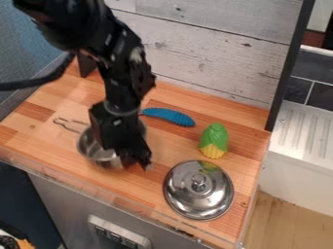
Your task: Move the pot to the left side of the table
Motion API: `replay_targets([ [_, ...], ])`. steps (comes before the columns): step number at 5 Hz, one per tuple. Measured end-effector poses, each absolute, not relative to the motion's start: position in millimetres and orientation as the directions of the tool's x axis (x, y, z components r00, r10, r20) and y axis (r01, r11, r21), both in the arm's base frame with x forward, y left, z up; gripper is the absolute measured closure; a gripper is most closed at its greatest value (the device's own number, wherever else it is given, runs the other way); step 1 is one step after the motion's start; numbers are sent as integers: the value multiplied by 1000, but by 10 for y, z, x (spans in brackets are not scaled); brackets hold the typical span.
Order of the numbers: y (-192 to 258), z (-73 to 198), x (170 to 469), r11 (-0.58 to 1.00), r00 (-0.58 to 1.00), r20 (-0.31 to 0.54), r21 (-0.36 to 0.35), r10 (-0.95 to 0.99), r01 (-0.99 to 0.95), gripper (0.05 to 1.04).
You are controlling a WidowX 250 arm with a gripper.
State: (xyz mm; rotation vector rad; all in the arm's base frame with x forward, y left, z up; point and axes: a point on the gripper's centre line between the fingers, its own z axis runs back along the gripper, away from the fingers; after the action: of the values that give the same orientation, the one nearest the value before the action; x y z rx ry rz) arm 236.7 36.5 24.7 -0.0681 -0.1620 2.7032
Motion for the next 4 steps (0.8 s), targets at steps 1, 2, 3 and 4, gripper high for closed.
replay_targets([
  [1, 510, 367, 2486, -934, -942, -38, -151, 333, -324, 1005],
  [2, 731, 471, 2563, -967, -976, -69, -170, 206, -192, 1005],
  [3, 952, 515, 2601, -974, -988, -82, -197, 128, -110, 1005],
  [4, 1159, 470, 2669, -964, -994, -57, -253, 98, -80, 1005],
])
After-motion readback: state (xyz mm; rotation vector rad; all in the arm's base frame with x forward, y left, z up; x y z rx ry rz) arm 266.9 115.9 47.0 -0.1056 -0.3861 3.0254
